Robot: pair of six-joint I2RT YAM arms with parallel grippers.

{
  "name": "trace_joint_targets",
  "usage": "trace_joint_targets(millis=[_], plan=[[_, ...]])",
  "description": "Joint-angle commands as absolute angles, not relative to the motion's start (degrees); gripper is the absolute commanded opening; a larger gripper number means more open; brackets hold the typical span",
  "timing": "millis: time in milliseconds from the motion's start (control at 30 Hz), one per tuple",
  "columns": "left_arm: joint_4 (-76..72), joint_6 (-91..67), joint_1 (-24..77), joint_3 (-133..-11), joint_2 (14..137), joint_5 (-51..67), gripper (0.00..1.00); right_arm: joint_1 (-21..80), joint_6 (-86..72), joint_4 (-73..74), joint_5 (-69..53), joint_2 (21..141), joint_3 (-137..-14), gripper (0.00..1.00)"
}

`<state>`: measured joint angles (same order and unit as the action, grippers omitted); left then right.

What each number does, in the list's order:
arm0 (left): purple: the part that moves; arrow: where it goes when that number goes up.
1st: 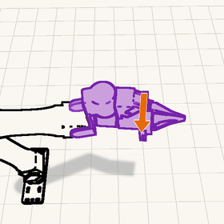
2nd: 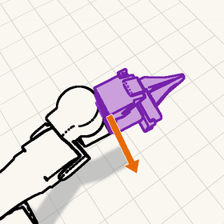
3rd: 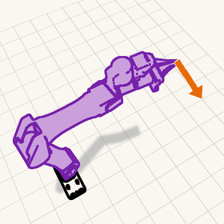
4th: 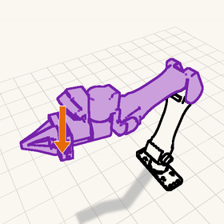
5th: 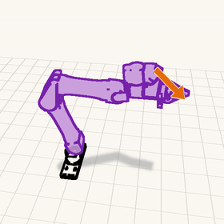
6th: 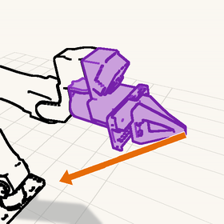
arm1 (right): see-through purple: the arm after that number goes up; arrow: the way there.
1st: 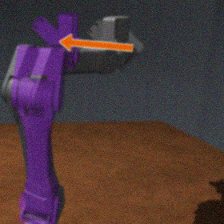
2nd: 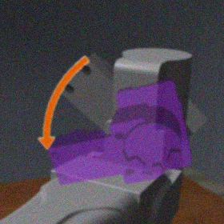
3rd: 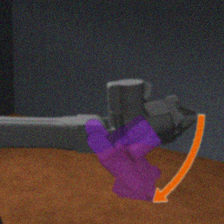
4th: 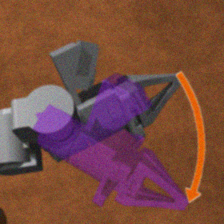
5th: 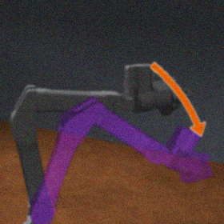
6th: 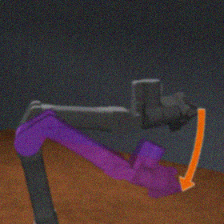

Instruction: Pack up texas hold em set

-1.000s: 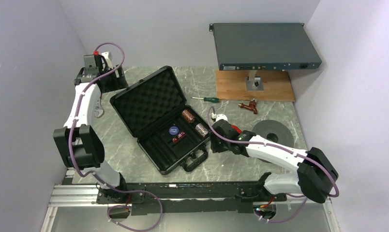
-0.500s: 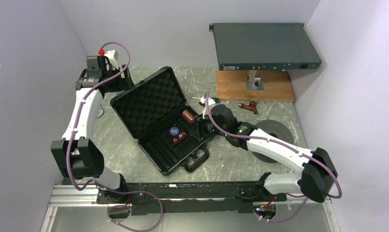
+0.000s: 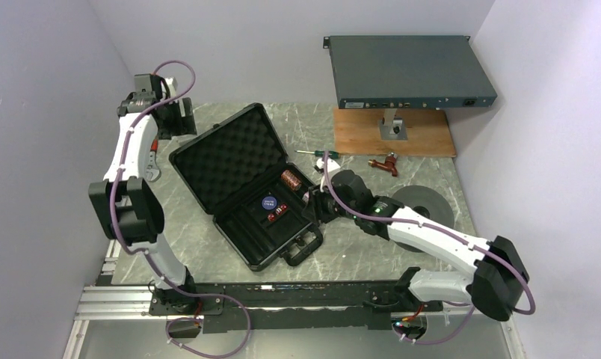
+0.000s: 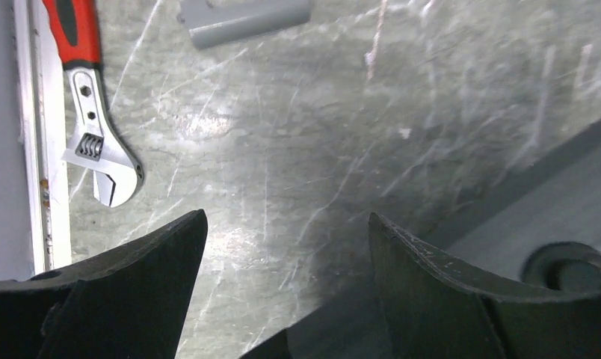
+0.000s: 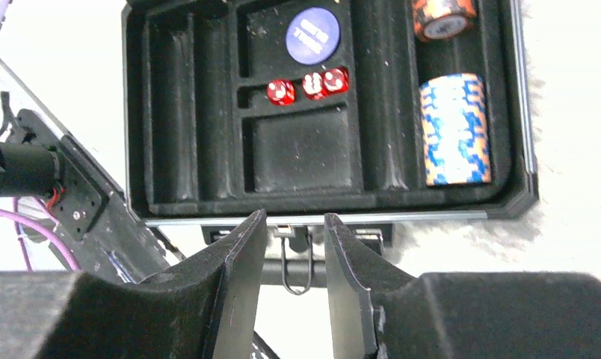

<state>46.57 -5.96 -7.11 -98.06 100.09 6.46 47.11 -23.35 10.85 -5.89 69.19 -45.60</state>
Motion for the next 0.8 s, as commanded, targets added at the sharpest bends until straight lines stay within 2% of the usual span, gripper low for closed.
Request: trace_joint_targets(millis=[0,233,600,767], plan=[[51.3,-2.8,-7.6,-100.2,105.3,4.2,0.84,46.9,-22.7,12.9,-1.9,64.1,-42.8,0.37],[48.2,-2.7,-6.6,-95.3,104.3,15.5,0.80,46.9,-21.7,13.7,-0.2,61.7,-40.9,0.37],[49.3,-2.5,-0.7,-93.1,95.6,22.1,0.80,46.9,-22.4,11.3,-1.8,63.5,-40.1,0.37],[48.9,-3.3,4.0,-90.1,92.6,20.9,0.81,46.9,-22.8,10.7,-2.3,63.6,-39.9,0.37]])
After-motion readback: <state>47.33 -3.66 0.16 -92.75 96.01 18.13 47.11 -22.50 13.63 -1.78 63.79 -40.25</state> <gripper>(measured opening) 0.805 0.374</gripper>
